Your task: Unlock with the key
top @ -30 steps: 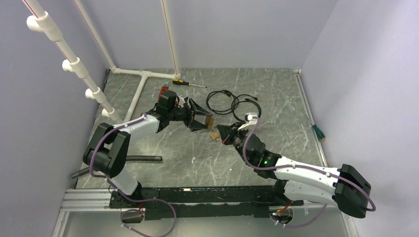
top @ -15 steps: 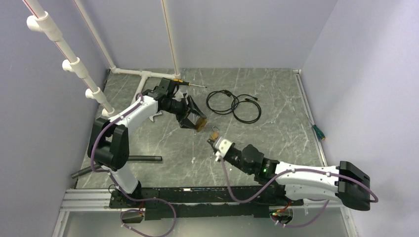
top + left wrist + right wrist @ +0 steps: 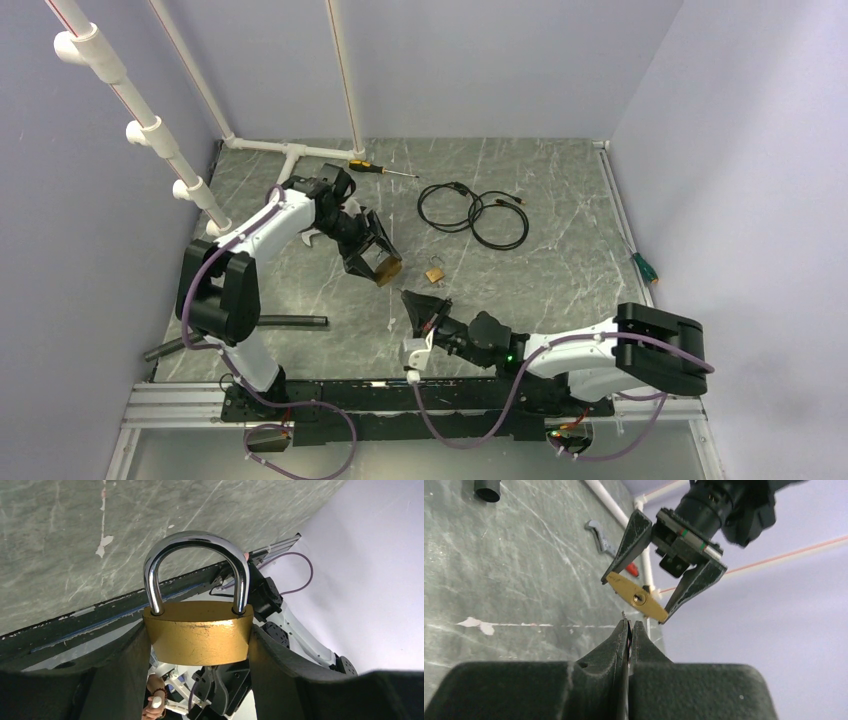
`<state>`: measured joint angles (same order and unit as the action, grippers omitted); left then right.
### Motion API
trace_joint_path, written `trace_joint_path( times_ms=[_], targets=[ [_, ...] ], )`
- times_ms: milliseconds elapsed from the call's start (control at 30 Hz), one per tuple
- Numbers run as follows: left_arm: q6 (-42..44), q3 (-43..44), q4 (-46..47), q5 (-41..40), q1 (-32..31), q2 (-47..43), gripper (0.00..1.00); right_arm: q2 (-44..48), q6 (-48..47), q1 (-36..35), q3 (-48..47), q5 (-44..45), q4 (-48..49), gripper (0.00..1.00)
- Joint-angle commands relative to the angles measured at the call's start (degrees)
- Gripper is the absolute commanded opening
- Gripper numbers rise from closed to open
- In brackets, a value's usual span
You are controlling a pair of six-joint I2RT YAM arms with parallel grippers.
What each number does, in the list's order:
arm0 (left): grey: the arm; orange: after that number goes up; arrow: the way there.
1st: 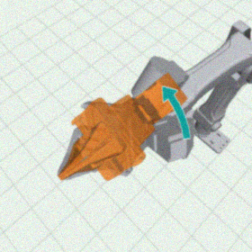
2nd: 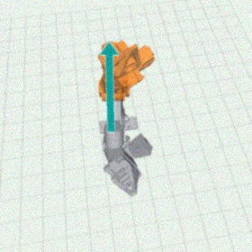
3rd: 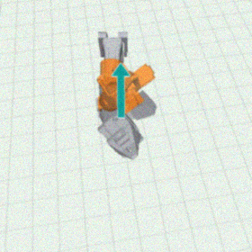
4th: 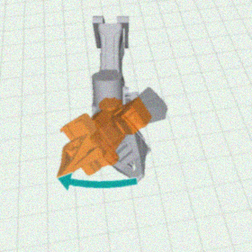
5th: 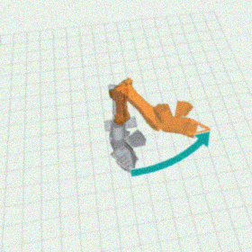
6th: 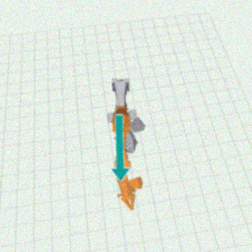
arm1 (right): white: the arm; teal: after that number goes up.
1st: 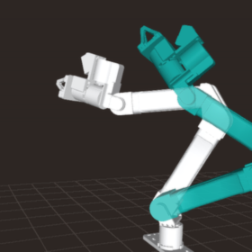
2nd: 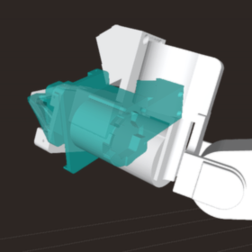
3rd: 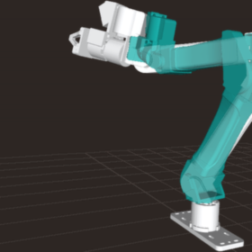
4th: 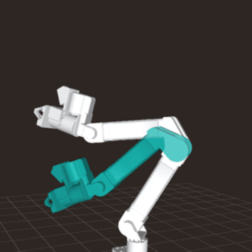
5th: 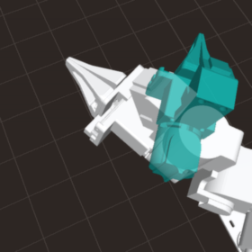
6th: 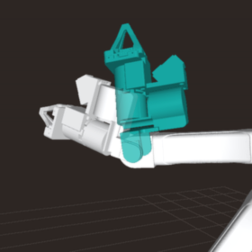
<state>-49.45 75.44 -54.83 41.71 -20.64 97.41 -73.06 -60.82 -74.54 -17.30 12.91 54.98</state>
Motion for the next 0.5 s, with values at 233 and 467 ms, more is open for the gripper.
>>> trace_joint_path(
  times_ms=[233, 467],
  targets=[
    [1.03, 1.85, -4.68, -0.29, 0.34, -1.29, 0.0, -4.12, -16.59, -0.78, -1.53, -6.3, 12.38, 0.0],
    [0.15, 1.0, -3.63, -1.06, 0.34, -1.99, 0.0, -6.15, -18.29, -0.78, -2.92, -6.23, 9.69, 0.0]
  ],
)
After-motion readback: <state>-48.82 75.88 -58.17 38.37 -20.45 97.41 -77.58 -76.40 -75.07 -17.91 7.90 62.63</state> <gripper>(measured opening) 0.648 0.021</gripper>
